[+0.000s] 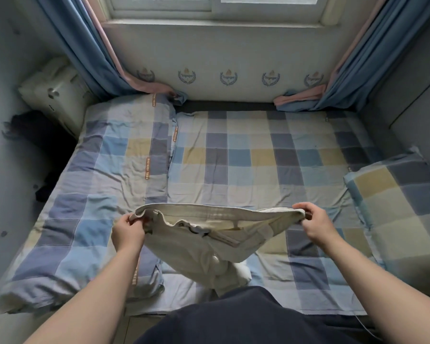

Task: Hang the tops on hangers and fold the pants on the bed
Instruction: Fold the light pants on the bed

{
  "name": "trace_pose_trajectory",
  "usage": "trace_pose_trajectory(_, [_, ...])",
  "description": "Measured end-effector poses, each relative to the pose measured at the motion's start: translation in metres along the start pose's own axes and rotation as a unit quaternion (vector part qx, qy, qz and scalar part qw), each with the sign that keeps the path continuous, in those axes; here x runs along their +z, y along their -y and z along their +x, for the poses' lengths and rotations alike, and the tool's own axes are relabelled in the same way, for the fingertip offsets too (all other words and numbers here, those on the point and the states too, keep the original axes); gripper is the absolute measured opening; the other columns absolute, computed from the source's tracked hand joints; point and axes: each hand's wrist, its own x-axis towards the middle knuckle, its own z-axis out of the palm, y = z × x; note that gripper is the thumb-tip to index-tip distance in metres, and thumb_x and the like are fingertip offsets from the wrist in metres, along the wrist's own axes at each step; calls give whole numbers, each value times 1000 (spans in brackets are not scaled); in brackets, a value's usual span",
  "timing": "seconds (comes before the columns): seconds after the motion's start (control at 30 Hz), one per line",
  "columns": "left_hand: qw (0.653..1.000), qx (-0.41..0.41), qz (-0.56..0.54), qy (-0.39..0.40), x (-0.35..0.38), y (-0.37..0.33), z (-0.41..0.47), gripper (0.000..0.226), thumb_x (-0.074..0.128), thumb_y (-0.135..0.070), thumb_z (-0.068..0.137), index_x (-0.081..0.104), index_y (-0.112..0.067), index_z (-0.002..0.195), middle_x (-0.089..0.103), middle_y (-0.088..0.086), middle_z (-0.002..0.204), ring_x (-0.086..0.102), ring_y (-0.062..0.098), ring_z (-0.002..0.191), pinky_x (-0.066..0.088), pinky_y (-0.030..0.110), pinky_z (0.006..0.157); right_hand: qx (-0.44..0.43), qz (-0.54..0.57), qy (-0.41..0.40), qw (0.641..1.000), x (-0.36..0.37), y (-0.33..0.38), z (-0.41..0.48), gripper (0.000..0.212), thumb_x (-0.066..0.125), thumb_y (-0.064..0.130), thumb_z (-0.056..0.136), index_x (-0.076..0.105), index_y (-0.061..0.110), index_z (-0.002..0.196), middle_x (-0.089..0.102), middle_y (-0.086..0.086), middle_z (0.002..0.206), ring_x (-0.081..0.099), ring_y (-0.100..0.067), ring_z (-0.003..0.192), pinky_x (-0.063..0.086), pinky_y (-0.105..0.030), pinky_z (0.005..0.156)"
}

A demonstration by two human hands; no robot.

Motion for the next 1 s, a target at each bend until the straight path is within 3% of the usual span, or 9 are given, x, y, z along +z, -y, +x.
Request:
trace_pose_trajectory(0.03, [1000, 11, -2, -6, -1, -11, 5, 8, 65, -19, 89, 68, -14, 83, 71, 15, 87, 63, 38, 86, 45, 38, 71, -25, -21, -21, 999, -4, 9, 4, 31, 54, -17, 85, 70, -1, 106, 72, -20, 101, 66, -35, 95, 53, -41, 87])
trace_pose_trajectory(0.07, [1000, 22, -4, -12, -2, -25, 10, 9, 64, -20, 89, 66, -14, 83, 71, 15, 88, 62, 38, 85, 45, 38, 72, -53, -39, -48, 997, -9, 19, 9, 25, 57, -12, 86, 72, 2, 101, 73, -18, 95, 66, -35, 92, 50, -42, 80])
trace_pose_trajectory(0.23, [993, 95, -57, -49, -15, -127, 41, 11, 62, -22, 91, 63, -16, 81, 67, 13, 85, 59, 37, 84, 41, 36, 72, -160, -82, -194, 964, -51, 91, 42, 12, 57, 5, 92, 64, 12, 86, 63, -10, 73, 60, -35, 74, 32, -32, 63])
trace_pose_trajectory(0.4, [971, 185, -106, -105, -46, -249, 68, 16, 64, -18, 92, 71, -6, 98, 62, 27, 105, 60, 41, 102, 49, 43, 93, -217, -78, -266, 936, -114, 190, 81, 11, 57, 13, 96, 59, 7, 87, 66, -27, 85, 61, -45, 83, 36, -38, 65])
trace_pose_trajectory(0.53, [942, 261, -186, -95, -81, -355, 69, 12, 57, -17, 96, 57, -11, 86, 61, 12, 83, 58, 34, 84, 39, 34, 73, -256, -49, -318, 911, -172, 283, 95, 11, 53, 18, 99, 60, 10, 97, 69, -23, 93, 63, -43, 88, 37, -36, 68])
trace_pose_trajectory(0.7, [902, 346, -207, -151, -143, -481, 61, 9, 53, -18, 96, 55, -18, 87, 64, 14, 91, 58, 32, 85, 46, 42, 81, -286, 1, -365, 886, -247, 405, 92, 22, 53, 20, 100, 64, 3, 108, 69, -24, 105, 63, -42, 99, 46, -39, 80])
trace_pose_trajectory(0.87, [895, 346, -216, -183, -195, -563, 56, 16, 53, -23, 94, 62, -10, 94, 69, 21, 104, 63, 42, 97, 50, 45, 87, -300, 50, -367, 879, -299, 498, 69, 26, 55, 20, 99, 67, -2, 106, 69, -21, 102, 63, -38, 99, 48, -39, 82])
trace_pose_trajectory(0.93, [907, 305, -244, -156, -208, -584, 55, 32, 50, -25, 92, 67, -10, 115, 71, 20, 114, 65, 41, 102, 53, 46, 95, -284, 75, -342, 893, -311, 523, 58, 24, 55, 24, 99, 66, 3, 101, 65, -17, 94, 62, -32, 90, 48, -37, 75])
trace_pose_trajectory(1.0, [926, 249, -265, -100, -217, -599, 52, 42, 49, -27, 95, 63, -14, 132, 69, 14, 124, 66, 37, 106, 56, 33, 93, -244, 107, -306, 914, -318, 542, 48, 22, 56, 24, 98, 63, 3, 99, 63, -14, 92, 63, -28, 83, 51, -33, 65])
